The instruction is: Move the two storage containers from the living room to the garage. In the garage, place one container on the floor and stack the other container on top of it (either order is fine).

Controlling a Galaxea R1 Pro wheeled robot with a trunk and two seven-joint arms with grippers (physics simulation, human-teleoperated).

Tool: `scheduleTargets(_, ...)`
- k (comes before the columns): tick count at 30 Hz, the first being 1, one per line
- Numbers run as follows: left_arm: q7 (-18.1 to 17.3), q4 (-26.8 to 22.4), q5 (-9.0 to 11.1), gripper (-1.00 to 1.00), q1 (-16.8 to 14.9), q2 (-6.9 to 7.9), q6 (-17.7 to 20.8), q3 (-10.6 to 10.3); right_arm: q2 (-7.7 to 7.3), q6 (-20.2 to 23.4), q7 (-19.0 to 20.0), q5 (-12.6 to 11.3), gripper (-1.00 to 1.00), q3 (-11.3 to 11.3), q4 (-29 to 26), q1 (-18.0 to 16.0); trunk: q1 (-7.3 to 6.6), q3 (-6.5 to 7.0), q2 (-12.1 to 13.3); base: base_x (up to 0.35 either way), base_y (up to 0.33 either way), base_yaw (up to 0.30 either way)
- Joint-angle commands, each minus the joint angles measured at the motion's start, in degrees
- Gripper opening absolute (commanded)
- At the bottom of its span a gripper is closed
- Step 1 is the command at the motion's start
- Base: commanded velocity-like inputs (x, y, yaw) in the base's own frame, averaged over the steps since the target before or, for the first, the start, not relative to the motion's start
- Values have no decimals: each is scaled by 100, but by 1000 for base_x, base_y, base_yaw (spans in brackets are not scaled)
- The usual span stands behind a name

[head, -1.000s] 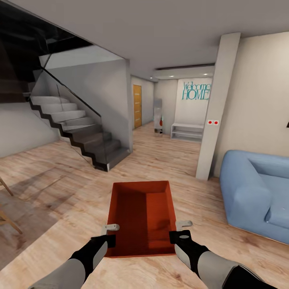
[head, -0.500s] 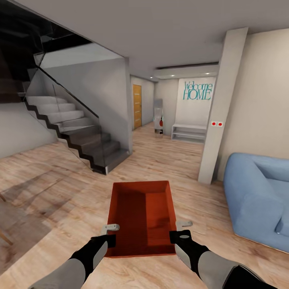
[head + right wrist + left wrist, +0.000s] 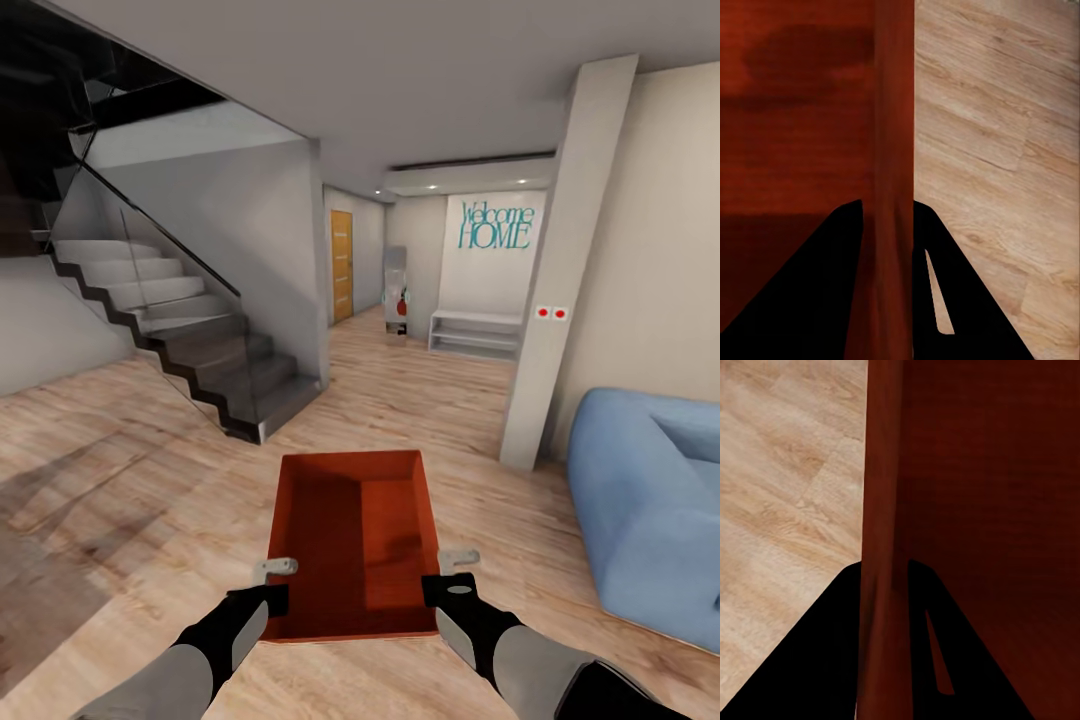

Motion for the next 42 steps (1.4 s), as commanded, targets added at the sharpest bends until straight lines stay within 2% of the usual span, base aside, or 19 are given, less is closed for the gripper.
scheduleTargets(1,54,-107,-86,-100,-6,5,-56,126,-3,7,-9,-120,-100,-34,31,-3,5,-10,-9,323,0,0)
scheduleTargets(12,54,-108,-85,-100,-6,5,-56,126,-6,2,-9,-127,-100,-35,30,-3,5,-10,-9,323,0,-5)
scheduleTargets(22,54,-108,-86,-100,-6,5,-56,129,9,6,-8,-120,-100,-34,31,-3,5,-10,-9,323,0,-178)
scheduleTargets(42,54,-107,-86,-100,-6,2,-56,125,1,10,-4,-120,-100,-34,31,-3,5,-10,-9,323,0,-3)
